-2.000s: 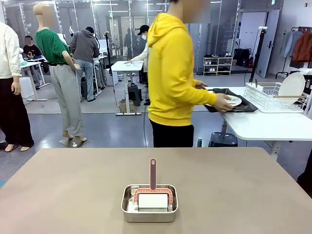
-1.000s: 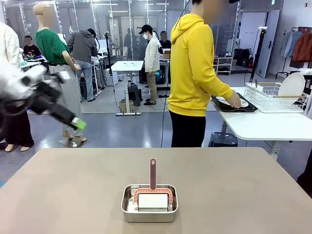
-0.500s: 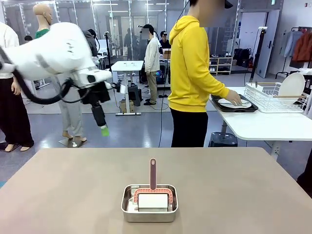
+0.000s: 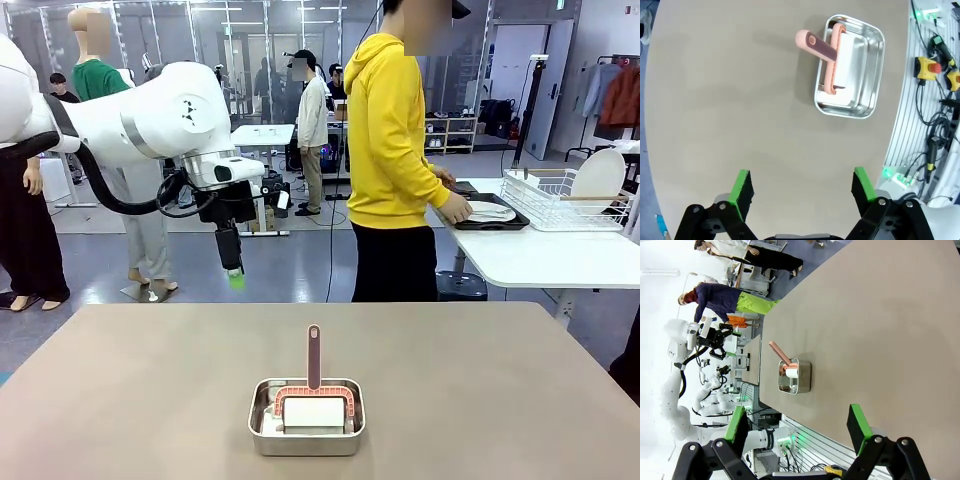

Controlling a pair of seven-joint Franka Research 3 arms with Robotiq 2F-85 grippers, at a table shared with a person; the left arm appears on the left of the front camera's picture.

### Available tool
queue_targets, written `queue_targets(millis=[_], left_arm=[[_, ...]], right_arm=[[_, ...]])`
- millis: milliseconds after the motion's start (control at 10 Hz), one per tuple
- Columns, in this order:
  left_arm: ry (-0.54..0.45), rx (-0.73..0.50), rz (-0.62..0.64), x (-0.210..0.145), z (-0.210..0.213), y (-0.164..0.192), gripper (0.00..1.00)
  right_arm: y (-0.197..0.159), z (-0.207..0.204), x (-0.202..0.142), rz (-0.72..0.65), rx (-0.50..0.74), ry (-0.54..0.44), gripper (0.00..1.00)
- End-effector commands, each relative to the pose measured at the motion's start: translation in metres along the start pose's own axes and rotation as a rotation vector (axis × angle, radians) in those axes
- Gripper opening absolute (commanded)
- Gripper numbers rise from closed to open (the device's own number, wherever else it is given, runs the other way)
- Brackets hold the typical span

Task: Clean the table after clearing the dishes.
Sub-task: When the right (or left) Handle tray is removed, use the right hand (or left hand) to clean the right (or left) side of the table with the Lint Roller.

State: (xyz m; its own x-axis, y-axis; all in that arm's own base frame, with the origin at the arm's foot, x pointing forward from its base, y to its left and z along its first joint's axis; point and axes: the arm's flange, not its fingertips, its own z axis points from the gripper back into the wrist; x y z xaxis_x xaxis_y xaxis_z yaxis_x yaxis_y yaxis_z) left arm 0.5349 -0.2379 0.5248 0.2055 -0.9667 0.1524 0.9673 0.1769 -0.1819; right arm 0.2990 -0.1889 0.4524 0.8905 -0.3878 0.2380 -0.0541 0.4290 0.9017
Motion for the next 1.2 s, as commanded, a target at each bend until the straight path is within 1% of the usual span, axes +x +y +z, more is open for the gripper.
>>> queue_targets(millis=[0,200,300,400,600,700,900,1100], left_arm=[[-0.004,0.01,0.011,-0.007,0.005,-0.003,1.0],[-0.002,0.004,0.007,-0.004,0.003,0.002,1.0],[0.009,0.036,-0.056,0.014,-0.009,0.005,1.0],[0.016,0.046,-0.079,0.026,-0.016,0.015,1.0],[0.01,-0.035,-0.079,0.046,-0.034,0.035,1.0],[0.041,-0.075,-0.102,0.058,-0.048,0.043,1.0],[0.08,-0.118,-0.139,0.085,-0.064,0.056,1.0],[0.11,-0.191,-0.152,0.105,-0.081,0.064,1.0]], right_arm=[[0.002,0.0,0.0,0.001,0.005,-0.003,1.0],[0.002,0.0,0.0,0.001,0.005,-0.003,1.0],[0.002,0.0,0.0,0.001,0.005,-0.003,1.0],[0.002,0.0,0.0,0.001,0.005,-0.003,1.0],[0.002,0.0,0.0,0.001,0.005,-0.003,1.0],[0.002,0.0,0.0,0.001,0.005,-0.003,1.0],[0.002,0.0,0.0,0.001,0.005,-0.003,1.0],[0.002,0.0,0.0,0.001,0.005,-0.003,1.0]])
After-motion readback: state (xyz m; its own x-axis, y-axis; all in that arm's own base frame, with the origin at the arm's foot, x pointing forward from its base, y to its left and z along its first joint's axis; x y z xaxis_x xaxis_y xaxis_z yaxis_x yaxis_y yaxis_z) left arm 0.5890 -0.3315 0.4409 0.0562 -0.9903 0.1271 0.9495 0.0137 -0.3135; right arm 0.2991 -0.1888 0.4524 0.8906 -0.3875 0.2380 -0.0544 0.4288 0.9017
